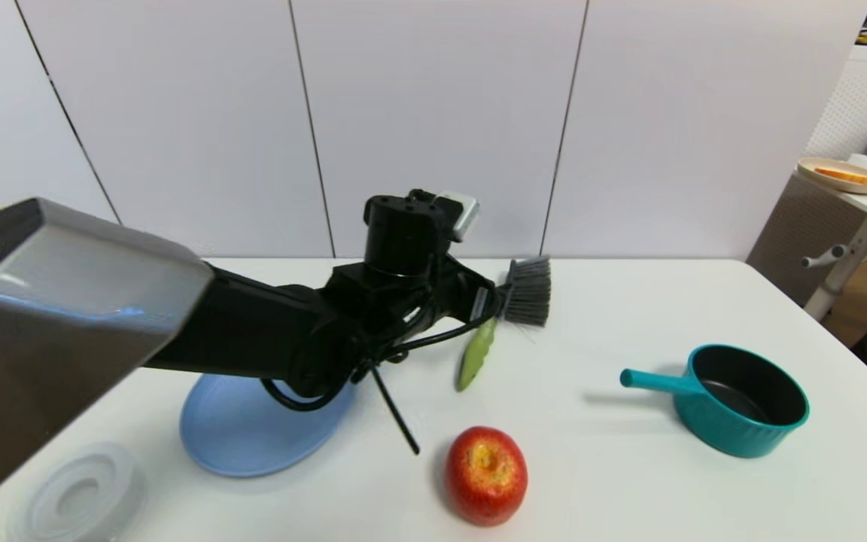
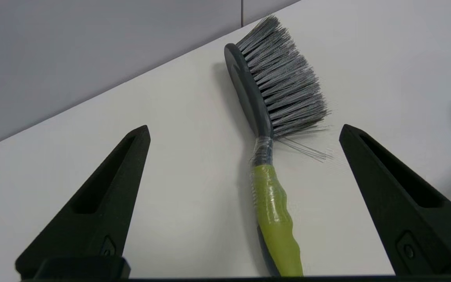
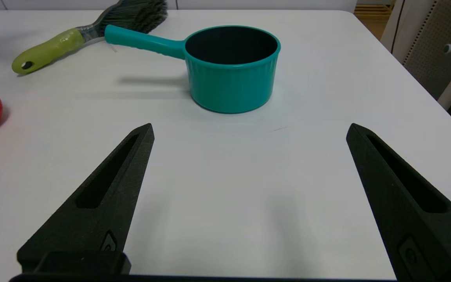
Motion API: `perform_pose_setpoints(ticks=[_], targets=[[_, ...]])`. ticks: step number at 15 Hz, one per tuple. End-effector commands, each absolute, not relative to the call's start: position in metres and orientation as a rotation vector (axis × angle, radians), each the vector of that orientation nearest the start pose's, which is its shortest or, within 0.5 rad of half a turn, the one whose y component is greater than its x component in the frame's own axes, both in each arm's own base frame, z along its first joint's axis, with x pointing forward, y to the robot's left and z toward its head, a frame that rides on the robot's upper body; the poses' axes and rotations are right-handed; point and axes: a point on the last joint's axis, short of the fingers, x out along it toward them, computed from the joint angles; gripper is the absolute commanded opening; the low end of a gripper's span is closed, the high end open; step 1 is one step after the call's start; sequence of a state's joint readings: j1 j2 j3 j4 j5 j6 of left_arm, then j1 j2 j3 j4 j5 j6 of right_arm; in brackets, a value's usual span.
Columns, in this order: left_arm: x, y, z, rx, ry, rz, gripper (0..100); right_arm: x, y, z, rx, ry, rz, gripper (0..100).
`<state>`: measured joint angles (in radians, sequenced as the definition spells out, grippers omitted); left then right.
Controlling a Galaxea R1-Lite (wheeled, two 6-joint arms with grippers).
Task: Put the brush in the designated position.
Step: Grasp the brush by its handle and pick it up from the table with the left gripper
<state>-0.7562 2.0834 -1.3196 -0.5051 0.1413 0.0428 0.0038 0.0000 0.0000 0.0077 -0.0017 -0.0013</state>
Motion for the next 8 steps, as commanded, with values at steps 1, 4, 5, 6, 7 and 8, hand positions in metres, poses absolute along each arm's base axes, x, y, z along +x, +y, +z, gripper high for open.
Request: perform_pose_setpoints(ticks=[1, 4, 5, 6, 7, 8], targets=[[0.341, -0.319, 0.121, 0.192, 0.313, -0.618, 100, -0.023, 0.000, 0.074, -0.002, 0.011, 0.003, 100], [0.352, -0.329, 0.106, 0.205, 0.333, -0.616, 100, -0.023, 0.000, 0.074, -0.002, 0.011, 0.003, 100], [0.355, -0.333, 0.102, 0.205, 0.330, -0.617, 100, -0.023, 0.000, 0.074, -0.002, 0.011, 0.003, 100], [0.358, -0.335, 0.099, 0.204, 0.327, -0.615, 100, -0.023, 0.000, 0.074, -0.002, 0.011, 0.003, 100], [0.360, -0.337, 0.098, 0.203, 0.324, -0.617, 100, -0.023, 0.000, 0.074, -0.002, 0.011, 0.003, 100], [0.362, -0.340, 0.094, 0.204, 0.322, -0.617, 100, -0.023, 0.000, 0.074, -0.002, 0.011, 0.003, 100]])
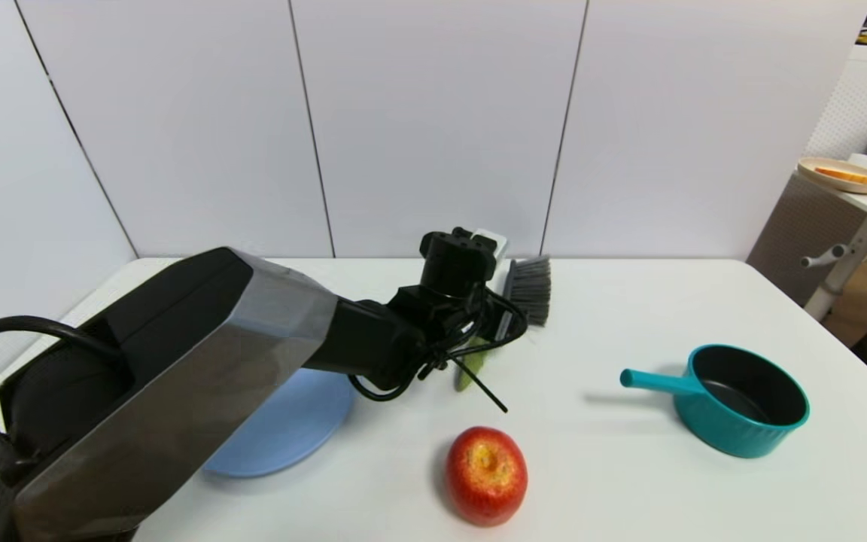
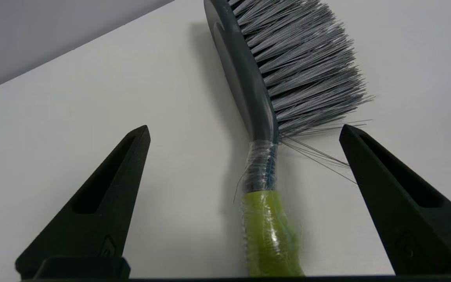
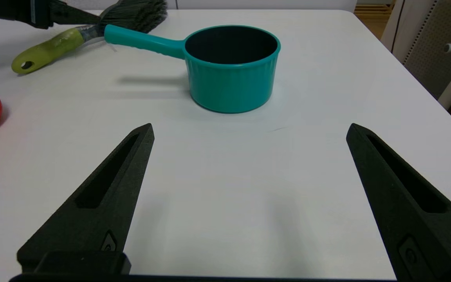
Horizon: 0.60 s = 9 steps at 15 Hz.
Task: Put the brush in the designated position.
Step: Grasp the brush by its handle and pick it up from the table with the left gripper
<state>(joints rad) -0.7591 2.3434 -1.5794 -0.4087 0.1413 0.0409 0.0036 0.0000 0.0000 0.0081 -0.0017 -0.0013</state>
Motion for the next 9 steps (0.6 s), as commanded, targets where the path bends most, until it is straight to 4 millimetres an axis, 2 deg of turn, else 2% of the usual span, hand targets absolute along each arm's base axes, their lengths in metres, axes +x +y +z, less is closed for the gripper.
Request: perform_pose_setpoints(ticks=[1, 7, 8, 9], targets=[[0.365, -0.341, 0.092, 0.205, 0.322, -0.616, 100, -0.023, 0.000, 0.074, -0.002, 0.011, 0.003, 100], [0.368, -0.345, 0.077, 0.251, 0.345, -0.626, 100, -0.023, 0.000, 0.074, -0.002, 0.011, 0.003, 100], [0.368, -0.345, 0.076, 0.252, 0.347, -0.626, 0, -0.023, 0.000, 0.074, -0.002, 0.011, 0.003, 100], [0.368, -0.344, 0.077, 0.253, 0.346, -0.625, 0, -0.023, 0.000, 0.074, -0.002, 0.011, 0.002, 100]])
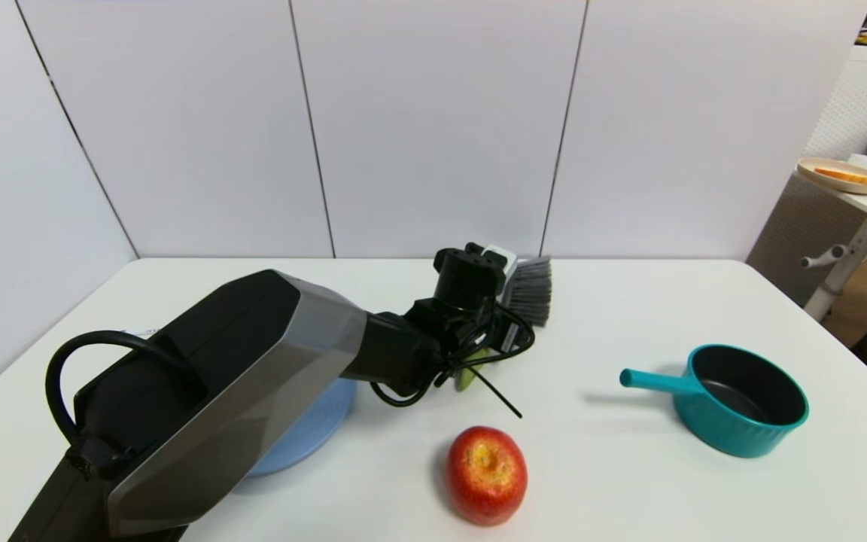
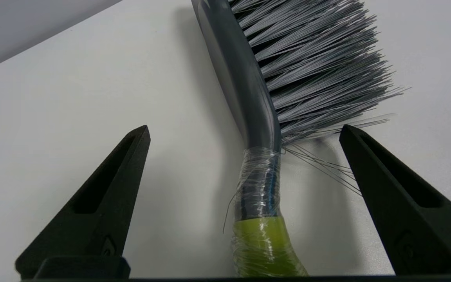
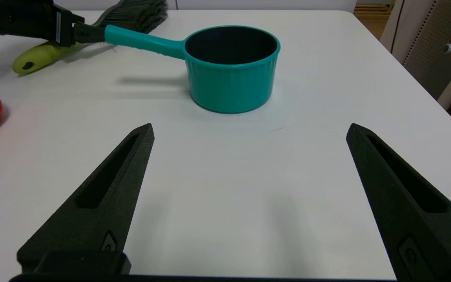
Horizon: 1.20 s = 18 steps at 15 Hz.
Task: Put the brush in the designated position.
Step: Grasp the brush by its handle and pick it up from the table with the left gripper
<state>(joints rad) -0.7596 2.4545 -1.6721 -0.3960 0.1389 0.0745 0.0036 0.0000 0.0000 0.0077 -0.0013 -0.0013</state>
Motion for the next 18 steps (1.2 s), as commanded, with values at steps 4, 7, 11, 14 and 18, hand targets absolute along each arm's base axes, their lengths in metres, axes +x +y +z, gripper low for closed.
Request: perform_pose_setpoints(ticks=[4, 7, 11, 14, 18], targets=[[0.368, -0.343, 0.080, 0.253, 0.347, -0.623, 0, -0.023, 0.000, 0.074, -0.002, 0.011, 0.002, 100], [0.367, -0.340, 0.083, 0.265, 0.376, -0.621, 0, -0.023, 0.000, 0.074, -0.002, 0.011, 0.003, 100], [0.365, -0.339, 0.090, 0.268, 0.383, -0.621, 0, -0.023, 0.000, 0.074, -0.002, 0.011, 0.003, 100], [0.364, -0.338, 0.104, 0.254, 0.350, -0.621, 0, -0.023, 0.000, 0.074, -0.002, 0.011, 0.003, 100], [0.357, -0.324, 0.159, 0.214, 0.263, -0.610, 0, -0.023, 0.000, 0.074, -0.002, 0.011, 0.002, 100]])
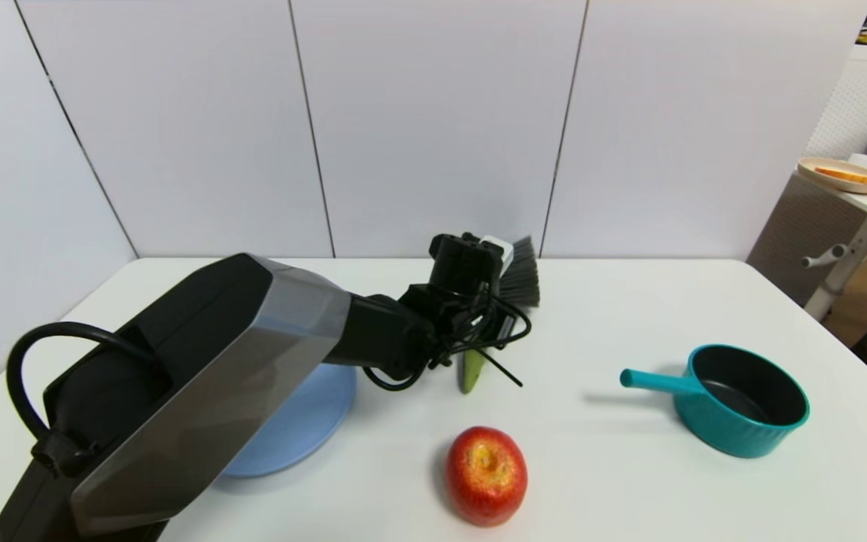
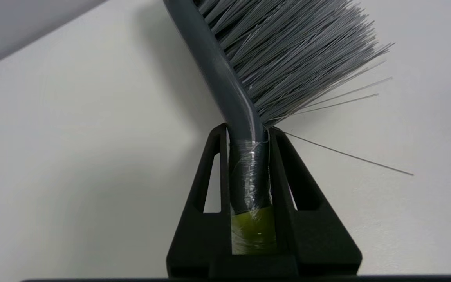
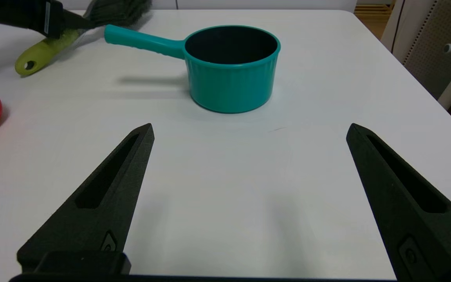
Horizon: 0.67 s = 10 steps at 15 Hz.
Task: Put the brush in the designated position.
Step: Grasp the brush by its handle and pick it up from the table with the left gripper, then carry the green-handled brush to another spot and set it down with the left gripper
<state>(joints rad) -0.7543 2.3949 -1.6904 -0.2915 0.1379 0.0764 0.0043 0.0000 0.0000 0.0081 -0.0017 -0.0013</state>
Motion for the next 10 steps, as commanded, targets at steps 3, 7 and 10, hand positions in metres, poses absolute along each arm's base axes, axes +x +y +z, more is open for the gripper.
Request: perform_pose_setpoints(ticks=[3, 7, 10], targets=[[0.352, -0.305, 0.202, 0.183, 0.180, -0.585, 0, -0.023, 0.000, 0.074, -0.002, 0.011, 0.003, 100], [0.354, -0.253, 0.260, 0.299, 0.021, -0.523, 0, -0.023, 0.000, 0.074, -0.002, 0.011, 0.002, 100], [0.361, -0.206, 0.289, 0.387, -0.088, -0.680, 0, -0.023, 0.000, 0.074, -0.002, 0.011, 0.003, 100]])
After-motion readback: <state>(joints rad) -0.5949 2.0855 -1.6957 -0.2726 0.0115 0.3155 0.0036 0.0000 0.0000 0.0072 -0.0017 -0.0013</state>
